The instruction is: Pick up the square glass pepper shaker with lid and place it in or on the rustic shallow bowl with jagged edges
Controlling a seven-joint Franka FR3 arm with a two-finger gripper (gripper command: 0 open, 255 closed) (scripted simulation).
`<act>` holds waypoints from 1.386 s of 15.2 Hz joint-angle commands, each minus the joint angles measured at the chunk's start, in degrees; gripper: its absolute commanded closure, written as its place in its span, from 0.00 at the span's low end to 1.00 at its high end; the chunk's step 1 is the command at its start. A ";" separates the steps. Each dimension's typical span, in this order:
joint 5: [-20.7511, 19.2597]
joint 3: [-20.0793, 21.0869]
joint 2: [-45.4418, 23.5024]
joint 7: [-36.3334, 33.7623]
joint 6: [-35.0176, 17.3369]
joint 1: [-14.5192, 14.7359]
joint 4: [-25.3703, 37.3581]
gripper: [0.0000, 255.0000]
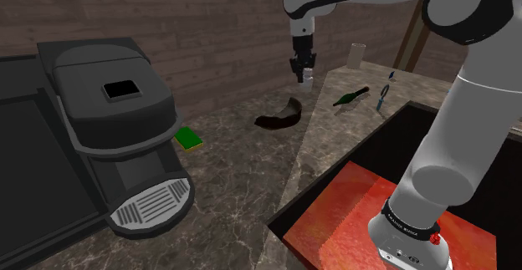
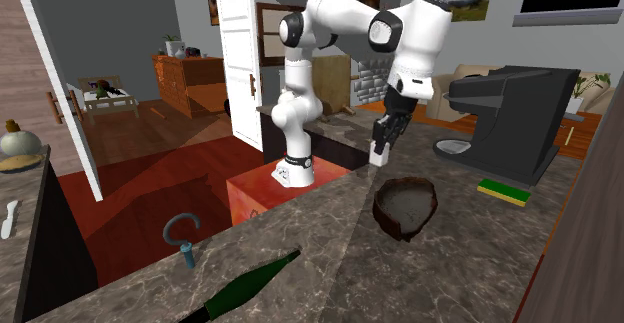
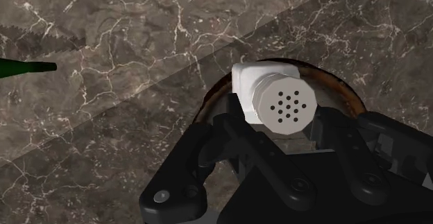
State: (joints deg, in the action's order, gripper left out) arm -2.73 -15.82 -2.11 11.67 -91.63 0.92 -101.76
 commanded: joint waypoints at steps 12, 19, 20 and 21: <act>3.24 2.57 -9.68 -4.68 -2.10 2.52 7.13 1.00; 3.44 2.64 -10.49 -4.68 -7.23 2.53 2.79 1.00; 3.48 2.65 -10.67 -4.68 -8.01 2.52 2.18 1.00; 3.48 2.65 -10.67 -4.68 -8.02 2.52 2.17 1.00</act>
State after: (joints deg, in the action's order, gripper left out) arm 0.70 -13.19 -12.59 7.00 -99.36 3.44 -99.53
